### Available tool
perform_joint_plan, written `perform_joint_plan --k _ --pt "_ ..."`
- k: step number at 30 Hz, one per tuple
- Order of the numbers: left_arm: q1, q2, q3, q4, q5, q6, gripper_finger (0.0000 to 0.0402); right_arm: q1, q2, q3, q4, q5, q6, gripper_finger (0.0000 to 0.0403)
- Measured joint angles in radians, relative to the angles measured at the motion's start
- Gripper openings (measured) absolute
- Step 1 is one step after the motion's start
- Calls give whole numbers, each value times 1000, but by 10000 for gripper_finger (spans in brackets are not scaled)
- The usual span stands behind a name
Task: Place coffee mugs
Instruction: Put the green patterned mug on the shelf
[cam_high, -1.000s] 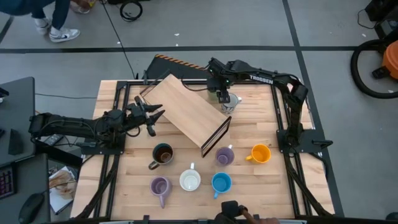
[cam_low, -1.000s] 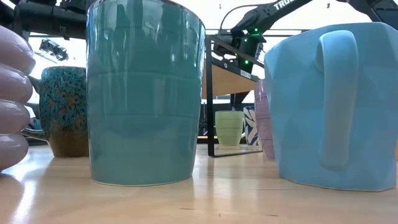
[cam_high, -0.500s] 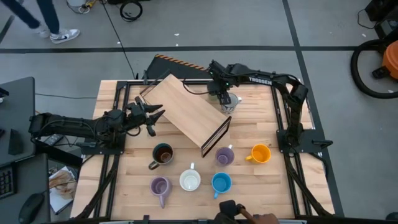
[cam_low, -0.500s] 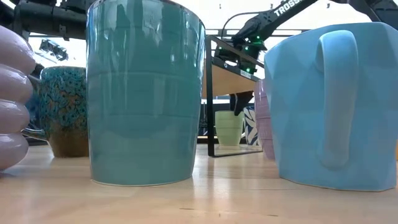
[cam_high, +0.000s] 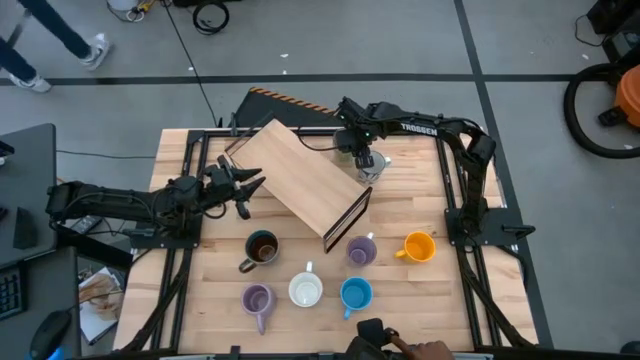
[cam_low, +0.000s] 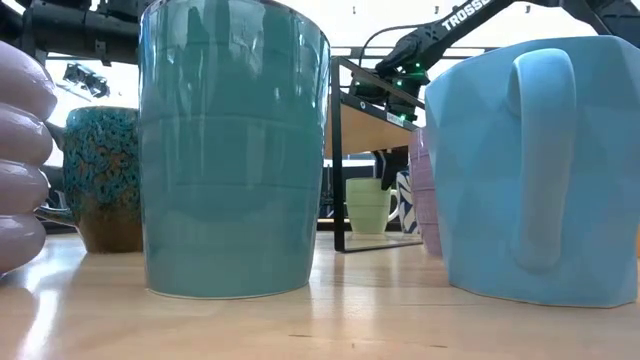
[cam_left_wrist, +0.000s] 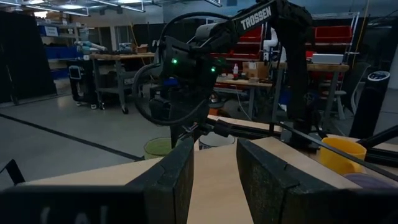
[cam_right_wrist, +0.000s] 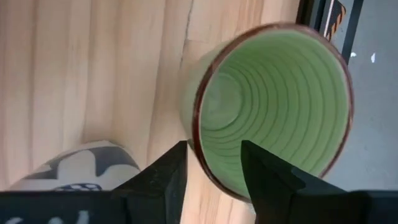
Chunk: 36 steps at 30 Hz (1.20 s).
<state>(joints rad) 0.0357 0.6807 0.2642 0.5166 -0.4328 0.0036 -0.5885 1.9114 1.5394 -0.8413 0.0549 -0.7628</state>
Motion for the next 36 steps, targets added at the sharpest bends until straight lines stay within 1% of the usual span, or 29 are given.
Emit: perform_joint_plan --k 9,18,26,32,36 --pt "0 0 0 -15 0 -18 128 -3 0 0 -3 -2 -30 92" --pt "0 0 0 -14 0 -19 128 -3 0 0 -11 -4 -62 44" --pt "0 0 0 -14 0 -18 128 6 2 0 -12 0 -68 30" --pt "0 0 0 -15 0 -18 128 28 1 2 -23 56 -71 29" --pt "0 0 0 -18 0 -18 128 37 -2 37 -74 67 -68 28"
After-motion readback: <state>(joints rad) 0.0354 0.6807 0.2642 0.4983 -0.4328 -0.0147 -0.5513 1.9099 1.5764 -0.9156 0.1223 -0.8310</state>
